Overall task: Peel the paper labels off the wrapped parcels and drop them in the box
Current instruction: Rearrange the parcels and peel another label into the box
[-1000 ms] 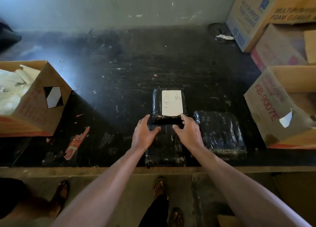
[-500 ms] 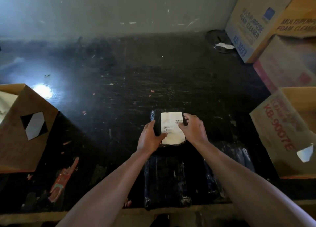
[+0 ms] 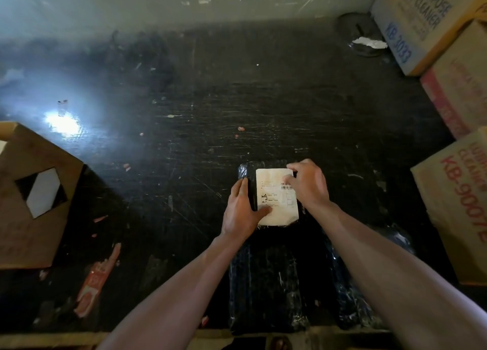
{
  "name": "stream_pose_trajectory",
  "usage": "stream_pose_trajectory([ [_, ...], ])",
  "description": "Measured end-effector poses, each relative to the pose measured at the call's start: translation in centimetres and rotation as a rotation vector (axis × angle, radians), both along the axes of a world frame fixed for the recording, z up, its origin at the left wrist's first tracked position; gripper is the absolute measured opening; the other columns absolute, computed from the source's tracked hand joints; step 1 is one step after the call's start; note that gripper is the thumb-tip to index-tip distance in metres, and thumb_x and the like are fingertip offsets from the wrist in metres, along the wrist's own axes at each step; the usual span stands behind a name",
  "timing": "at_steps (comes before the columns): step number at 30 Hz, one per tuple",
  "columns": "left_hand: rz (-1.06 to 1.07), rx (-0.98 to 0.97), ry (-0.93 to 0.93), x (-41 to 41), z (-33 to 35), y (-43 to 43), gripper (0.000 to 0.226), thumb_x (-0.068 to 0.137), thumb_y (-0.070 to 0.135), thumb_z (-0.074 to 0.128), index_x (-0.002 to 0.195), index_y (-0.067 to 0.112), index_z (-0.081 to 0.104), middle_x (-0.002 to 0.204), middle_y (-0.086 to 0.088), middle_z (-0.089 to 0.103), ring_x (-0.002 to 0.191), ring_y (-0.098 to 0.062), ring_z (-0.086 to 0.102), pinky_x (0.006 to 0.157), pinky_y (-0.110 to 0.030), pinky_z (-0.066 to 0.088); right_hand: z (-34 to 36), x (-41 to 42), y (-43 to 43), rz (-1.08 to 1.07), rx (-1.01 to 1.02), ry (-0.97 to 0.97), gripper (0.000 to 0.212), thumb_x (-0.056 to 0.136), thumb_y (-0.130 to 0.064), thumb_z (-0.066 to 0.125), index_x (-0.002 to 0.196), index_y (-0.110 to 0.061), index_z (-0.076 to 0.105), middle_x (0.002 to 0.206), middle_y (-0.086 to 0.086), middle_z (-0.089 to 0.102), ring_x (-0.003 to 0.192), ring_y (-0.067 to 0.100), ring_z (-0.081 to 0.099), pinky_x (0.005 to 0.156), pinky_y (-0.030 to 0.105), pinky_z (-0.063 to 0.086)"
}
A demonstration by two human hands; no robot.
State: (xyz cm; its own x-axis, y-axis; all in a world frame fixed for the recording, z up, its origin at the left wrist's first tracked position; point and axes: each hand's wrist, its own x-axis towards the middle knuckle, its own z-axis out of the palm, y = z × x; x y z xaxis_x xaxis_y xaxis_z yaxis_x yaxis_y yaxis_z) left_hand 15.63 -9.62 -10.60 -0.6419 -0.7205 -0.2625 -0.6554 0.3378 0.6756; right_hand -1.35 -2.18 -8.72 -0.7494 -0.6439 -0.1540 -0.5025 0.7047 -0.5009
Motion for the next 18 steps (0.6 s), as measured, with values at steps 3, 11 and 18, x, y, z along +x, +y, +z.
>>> stream_pose_trajectory([
  [3, -0.019, 0.022, -0.002, 0.3, -0.3, 0.3, 0.107, 0.077, 0.044, 0.080, 0.156, 0.013, 0.015, 0.162, -0.001, 0.015, 0.144, -0.020, 0.026, 0.111, -0.039, 0.037, 0.2, -0.3, -0.2, -0.031, -0.035, -0.021, 0.023, 0.088, -0.017, 0.073, 0.111, -0.017, 0.072, 0.116, 0.004, 0.065, 0.099, 0.012, 0.063, 0.079, 0.023, 0.048],
  [11, -0.020, 0.008, -0.067, 0.2, -0.4, 0.6, 0.106, 0.079, 0.047, 0.076, 0.156, 0.013, 0.012, 0.164, -0.003, 0.012, 0.147, -0.021, 0.023, 0.112, -0.041, 0.035, 1.3, 0.3, 0.1, 0.010, -0.074, -0.067, 0.007, 0.096, -0.018, 0.061, 0.091, -0.022, 0.064, 0.088, -0.007, 0.064, 0.080, 0.006, 0.062, 0.064, 0.020, 0.046],
  [18, -0.012, 0.008, -0.038, 0.1, 0.0, 0.6, 0.099, 0.079, 0.045, 0.077, 0.155, 0.012, 0.021, 0.162, -0.003, 0.020, 0.144, -0.019, 0.029, 0.108, -0.036, 0.036, 3.5, 1.7, 2.2, 0.034, -0.200, -0.050, 0.010, 0.097, -0.018, 0.060, 0.090, -0.024, 0.059, 0.086, -0.010, 0.063, 0.081, 0.005, 0.063, 0.067, 0.024, 0.055],
])
